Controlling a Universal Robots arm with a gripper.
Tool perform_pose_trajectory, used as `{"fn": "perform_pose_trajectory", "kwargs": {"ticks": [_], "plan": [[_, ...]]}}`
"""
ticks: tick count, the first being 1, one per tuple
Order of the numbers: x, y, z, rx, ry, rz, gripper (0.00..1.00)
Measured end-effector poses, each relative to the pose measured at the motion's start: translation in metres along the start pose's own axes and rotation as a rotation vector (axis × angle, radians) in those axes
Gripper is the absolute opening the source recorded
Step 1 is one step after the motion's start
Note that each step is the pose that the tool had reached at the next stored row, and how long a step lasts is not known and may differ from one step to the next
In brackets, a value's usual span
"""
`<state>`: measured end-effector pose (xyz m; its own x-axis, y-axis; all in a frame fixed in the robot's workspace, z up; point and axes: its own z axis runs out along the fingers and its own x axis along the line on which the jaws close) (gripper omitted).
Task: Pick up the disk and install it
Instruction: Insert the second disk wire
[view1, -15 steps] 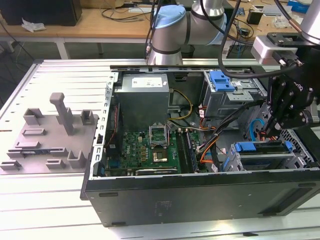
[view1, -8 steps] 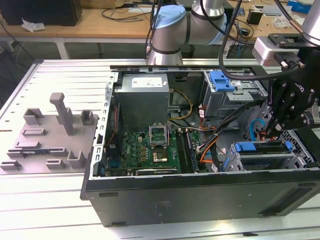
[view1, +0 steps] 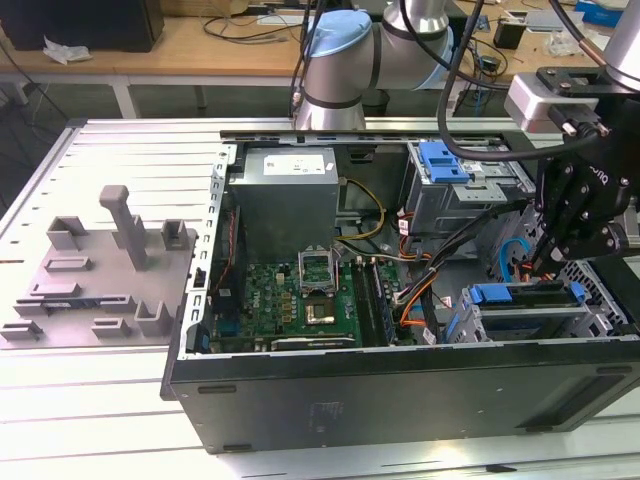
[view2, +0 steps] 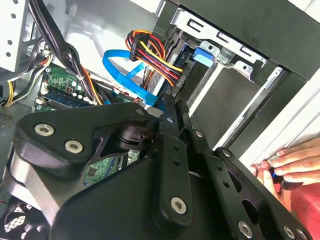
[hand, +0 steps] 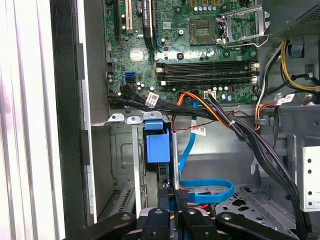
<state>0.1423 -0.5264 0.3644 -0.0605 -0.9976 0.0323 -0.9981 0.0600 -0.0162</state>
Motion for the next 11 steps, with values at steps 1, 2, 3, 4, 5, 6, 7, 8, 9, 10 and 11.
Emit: {"fn": "perform_pose_trajectory", "kwargs": {"ticks": [1, 2, 3, 4, 5, 6, 7, 8, 9, 10, 11], "plan": [[0.0, 0.0, 0.0, 0.0001, 0.0, -0.003, 0.16], [0.0, 0.0, 0.0, 0.0002, 0.0, -0.005, 0.16], [0.0, 0.0, 0.0, 0.0002, -0.0001, -0.006, 0.16], [0.0, 0.0, 0.0, 0.0002, -0.0001, -0.006, 0.16], [0.0, 0.0, 0.0, 0.0002, -0.0001, -0.007, 0.16], [0.0, 0.0, 0.0, 0.0003, -0.0001, -0.008, 0.16], [0.0, 0.0, 0.0, 0.0003, -0.0001, -0.01, 0.16], [0.0, 0.0, 0.0, 0.0004, -0.0002, -0.013, 0.16], [0.0, 0.0, 0.0, 0.0005, -0.0003, -0.017, 0.16], [0.0, 0.0, 0.0, 0.0007, -0.0004, -0.024, 0.16], [0.0, 0.0, 0.0, 0.001, -0.0005, -0.03, 0.16]]}}
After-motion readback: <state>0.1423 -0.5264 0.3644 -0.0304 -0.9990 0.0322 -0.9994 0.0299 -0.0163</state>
